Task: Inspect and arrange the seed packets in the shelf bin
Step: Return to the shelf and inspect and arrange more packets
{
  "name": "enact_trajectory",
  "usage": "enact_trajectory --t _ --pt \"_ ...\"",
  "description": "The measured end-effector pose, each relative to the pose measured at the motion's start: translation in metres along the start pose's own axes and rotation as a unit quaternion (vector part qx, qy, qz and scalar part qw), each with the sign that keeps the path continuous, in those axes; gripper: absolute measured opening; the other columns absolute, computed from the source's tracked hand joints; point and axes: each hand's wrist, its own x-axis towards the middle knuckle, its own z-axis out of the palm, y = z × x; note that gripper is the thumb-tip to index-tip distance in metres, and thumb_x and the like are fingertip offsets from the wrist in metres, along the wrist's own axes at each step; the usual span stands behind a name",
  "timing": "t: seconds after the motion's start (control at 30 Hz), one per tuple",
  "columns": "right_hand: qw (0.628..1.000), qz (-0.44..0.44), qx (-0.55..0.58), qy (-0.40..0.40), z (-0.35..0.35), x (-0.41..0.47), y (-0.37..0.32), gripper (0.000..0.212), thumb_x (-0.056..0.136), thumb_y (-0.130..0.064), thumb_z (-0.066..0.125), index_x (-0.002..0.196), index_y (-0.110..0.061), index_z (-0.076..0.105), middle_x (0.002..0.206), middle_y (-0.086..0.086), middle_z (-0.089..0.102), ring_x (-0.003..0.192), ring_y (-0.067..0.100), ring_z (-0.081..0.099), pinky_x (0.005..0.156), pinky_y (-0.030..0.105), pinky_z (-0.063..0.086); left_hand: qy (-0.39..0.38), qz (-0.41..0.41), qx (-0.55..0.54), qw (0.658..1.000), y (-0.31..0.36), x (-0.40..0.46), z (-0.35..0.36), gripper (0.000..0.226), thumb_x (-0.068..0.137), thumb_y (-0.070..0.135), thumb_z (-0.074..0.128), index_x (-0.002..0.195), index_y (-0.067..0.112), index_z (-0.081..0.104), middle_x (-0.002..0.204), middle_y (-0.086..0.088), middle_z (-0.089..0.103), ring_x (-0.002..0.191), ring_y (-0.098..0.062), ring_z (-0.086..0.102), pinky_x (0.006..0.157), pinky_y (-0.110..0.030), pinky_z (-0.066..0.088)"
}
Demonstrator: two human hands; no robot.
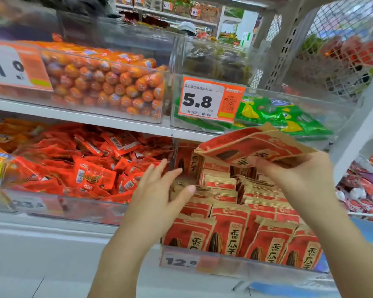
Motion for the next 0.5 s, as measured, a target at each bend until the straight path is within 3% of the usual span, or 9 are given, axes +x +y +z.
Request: enact_trajectory --t 0.1,0.33,0.5 --pt "0.999 -0.006 -0.024 -0.027 0.022 0.011 0.017 0.035 0.07 -0.012 0.084 0.078 -0.041 0.067 0.07 -0.035 0.067 0.077 -0.013 0.065 0.072 0.004 0.047 -0.066 -0.009 0.01 0.998 -0.008 -0.003 0.003 0.087 0.073 0.077 0.025 0.149 0.037 0.033 0.159 0.017 0.022 0.146 -0.003 0.017 0.12 -0.033 0.02" --pt "0.981 -0.091 -0.137 -0.105 0.063 0.025 0.059 0.016 0.078 -0.017 0.081 0.094 -0.019 0.077 0.09 -0.008 0.073 0.089 0.005 0.067 0.082 0.021 0.051 -0.094 0.004 0.002 0.996 -0.017 -0.007 -0.002 0.068 0.088 0.068 0.038 0.15 0.043 0.026 0.159 0.025 0.015 0.145 0.003 0.015 0.12 -0.03 0.02" --pt "0.966 -0.101 -0.205 -0.123 0.055 0.038 0.076 0.016 0.081 -0.014 0.077 0.095 -0.023 0.077 0.084 -0.029 0.063 0.083 -0.011 0.06 0.076 0.003 0.042 -0.095 0.006 0.006 0.995 -0.018 -0.003 -0.001 0.066 0.091 0.064 0.041 0.151 0.041 0.026 0.16 0.025 0.012 0.145 0.001 0.016 0.118 -0.029 0.02"
